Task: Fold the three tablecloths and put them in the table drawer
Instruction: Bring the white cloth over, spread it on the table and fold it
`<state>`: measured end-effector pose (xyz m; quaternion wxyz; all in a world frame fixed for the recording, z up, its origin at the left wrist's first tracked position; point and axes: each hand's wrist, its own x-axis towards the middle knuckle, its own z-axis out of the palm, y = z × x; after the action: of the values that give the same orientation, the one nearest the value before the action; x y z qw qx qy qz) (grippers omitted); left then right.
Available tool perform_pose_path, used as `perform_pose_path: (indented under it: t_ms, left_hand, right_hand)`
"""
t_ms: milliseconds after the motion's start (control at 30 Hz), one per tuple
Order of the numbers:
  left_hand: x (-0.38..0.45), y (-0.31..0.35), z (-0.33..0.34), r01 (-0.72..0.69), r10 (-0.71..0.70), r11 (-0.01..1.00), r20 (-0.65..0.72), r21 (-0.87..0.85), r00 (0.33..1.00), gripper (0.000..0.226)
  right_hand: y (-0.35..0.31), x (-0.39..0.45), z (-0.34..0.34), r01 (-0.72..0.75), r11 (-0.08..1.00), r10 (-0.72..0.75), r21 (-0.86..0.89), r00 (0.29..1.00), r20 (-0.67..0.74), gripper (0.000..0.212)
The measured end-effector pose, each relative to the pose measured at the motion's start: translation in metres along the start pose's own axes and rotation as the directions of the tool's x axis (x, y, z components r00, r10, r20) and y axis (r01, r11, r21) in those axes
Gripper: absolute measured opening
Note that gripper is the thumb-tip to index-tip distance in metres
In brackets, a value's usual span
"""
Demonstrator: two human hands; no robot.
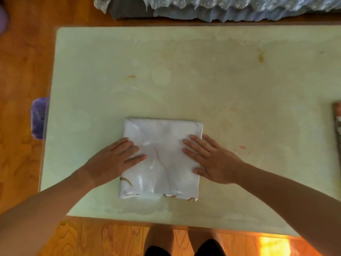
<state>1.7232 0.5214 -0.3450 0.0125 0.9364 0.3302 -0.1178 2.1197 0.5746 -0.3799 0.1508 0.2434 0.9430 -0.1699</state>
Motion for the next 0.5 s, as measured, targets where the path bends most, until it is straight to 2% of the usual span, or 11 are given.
perform_pose_path:
  t_ms: [67, 167, 233, 300, 367, 467, 500]
  left_hand:
    - [-0.005, 0.005, 0.003, 0.021, -0.021, 1.000, 0.002, -0.022, 1.000, 0.058]
    - [-0.025, 0.014, 0.011, -0.067, 0.066, 0.997, -0.020, -0.037, 0.998, 0.055]
    - [-0.036, 0.019, 0.020, -0.076, 0.076, 0.996, -0.019, -0.045, 0.997, 0.056]
    - [-0.038, 0.023, 0.028, -0.038, 0.038, 0.996, -0.006, -0.078, 0.999, 0.054]
    - [-0.040, 0.026, 0.035, 0.025, -0.032, 0.988, -0.040, -0.152, 0.999, 0.050]
    - [-0.044, 0.027, 0.036, 0.041, -0.082, 0.951, -0.123, -0.305, 0.989, 0.048]
    - [-0.044, 0.028, 0.035, 0.061, -0.126, 0.909, -0.132, -0.412, 0.983, 0.047]
  right_hand:
    - [-0.002, 0.003, -0.002, -0.004, 0.999, 0.003, -0.035, 1.000, -0.019, 0.071]
    - [-0.010, -0.001, -0.006, 0.004, 0.994, -0.012, -0.109, 0.997, -0.070, 0.067]
    - [-0.020, -0.011, 0.004, 0.072, 0.987, -0.088, -0.142, 0.990, -0.110, 0.063]
    - [-0.026, -0.016, 0.009, 0.134, 0.987, -0.141, -0.090, 0.987, -0.082, 0.071]
    - [-0.028, -0.016, 0.007, 0.127, 0.992, -0.127, 0.000, 0.991, -0.034, 0.085]
    - [-0.023, -0.018, 0.007, 0.151, 0.989, -0.151, 0.009, 0.988, 0.025, 0.097]
    - [-0.021, -0.017, 0.006, 0.163, 0.987, -0.163, 0.002, 0.986, 0.023, 0.099]
